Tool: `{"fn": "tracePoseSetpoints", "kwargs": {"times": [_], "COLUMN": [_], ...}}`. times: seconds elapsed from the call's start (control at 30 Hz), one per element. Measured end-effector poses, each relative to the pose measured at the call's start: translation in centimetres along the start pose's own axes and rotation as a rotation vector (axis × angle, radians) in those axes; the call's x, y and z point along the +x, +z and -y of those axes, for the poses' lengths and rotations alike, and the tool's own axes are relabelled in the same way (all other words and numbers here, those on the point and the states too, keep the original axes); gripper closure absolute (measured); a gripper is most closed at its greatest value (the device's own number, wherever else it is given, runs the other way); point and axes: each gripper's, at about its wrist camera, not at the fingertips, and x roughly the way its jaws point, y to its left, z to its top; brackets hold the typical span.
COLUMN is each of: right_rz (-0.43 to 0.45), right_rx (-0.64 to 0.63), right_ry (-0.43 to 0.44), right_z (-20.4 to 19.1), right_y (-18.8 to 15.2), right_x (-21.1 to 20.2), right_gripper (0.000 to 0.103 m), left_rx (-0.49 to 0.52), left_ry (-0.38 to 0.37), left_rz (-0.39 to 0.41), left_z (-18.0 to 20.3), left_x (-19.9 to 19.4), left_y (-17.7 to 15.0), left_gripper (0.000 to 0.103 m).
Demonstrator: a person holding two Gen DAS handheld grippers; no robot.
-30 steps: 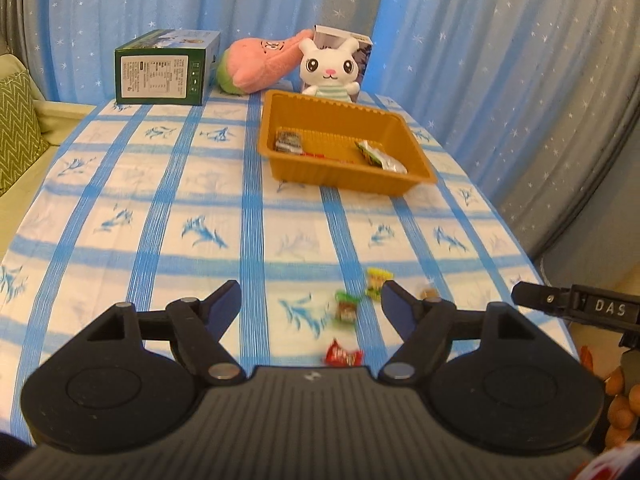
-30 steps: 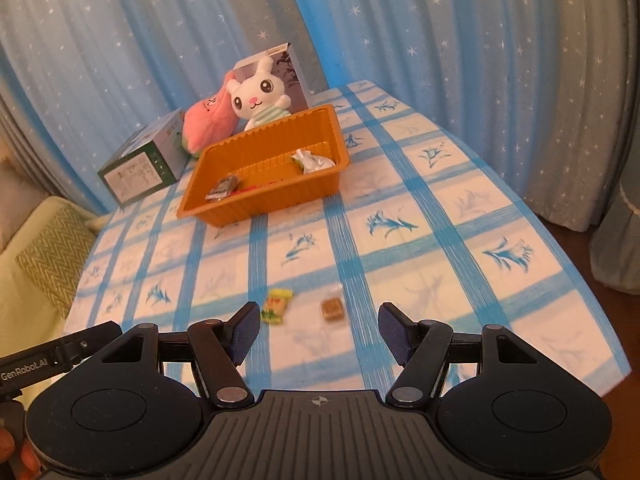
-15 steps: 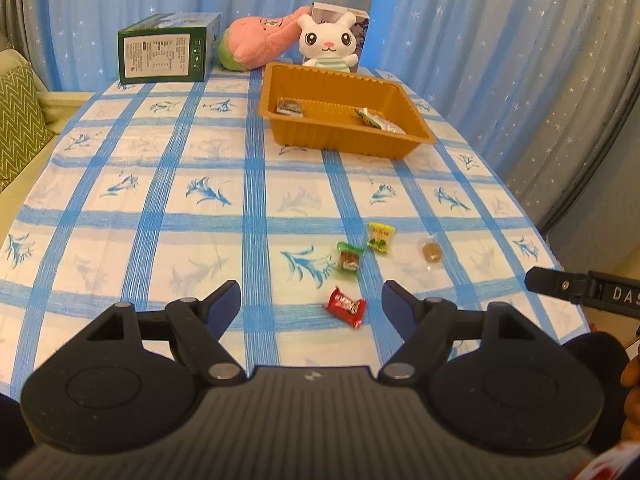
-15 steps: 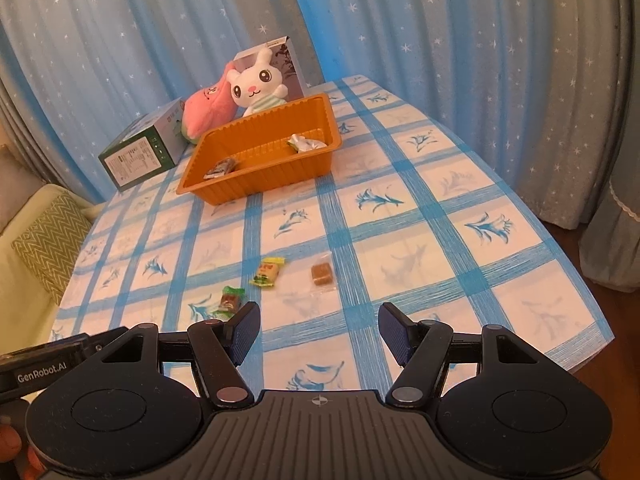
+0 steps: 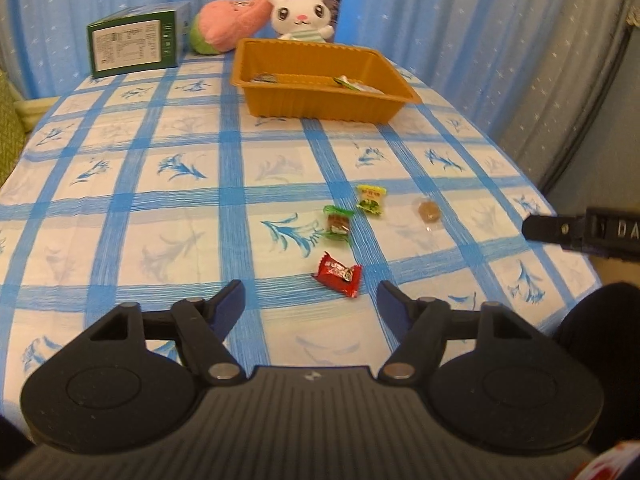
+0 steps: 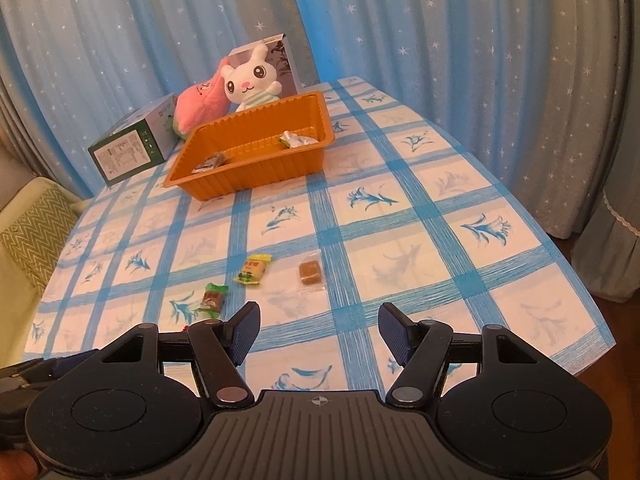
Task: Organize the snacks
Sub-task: 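Move both open tools back toward the remaining candies, then grasp the red-wrapped candy with the left tool while the right tool grasps the brown square candy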
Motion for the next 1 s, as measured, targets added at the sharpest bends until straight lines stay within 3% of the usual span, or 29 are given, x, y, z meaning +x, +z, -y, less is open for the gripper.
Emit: {"fn": "tracePoseSetpoints", "kwargs": {"times": [0.17,0.43,0.63,0.8,1.0], "right_rz": [-0.012,-0.043,-0.051,-0.059,-0.068], "right_rx": [0.001,0.018,0.02,0.023,0.017], "right_ry": [-0.004,-0.007,-0.003,-0.003,-0.002], "right_z": [0.3,0.9,0.9,0.8,0.7], "right_y": [-0.1,0.0,0.2,0.3,0.4], "right_x": [1.3,3.4,4.4,5.1,5.8], "right_gripper": [0.038,0.038,0.038,0.038,0.038], "left_rx": [0.052,0.193,0.287,0.294,0.282], "left_ry": [-0.011,-0.004,0.0,-0.007,-0.018], "left_rz": [-0.013,-0.009,-0.026,-0.035,-0.035], "left_z": [0.7,2.5,3.5,3.3,3.1], "left_x": [1.9,4.8,6.9,7.5,7.4], "left_y": [-0.4,-0.1,0.0,0.0,0.2], "left_gripper": [0.043,0.045,0.06,0.066,0.082]}}
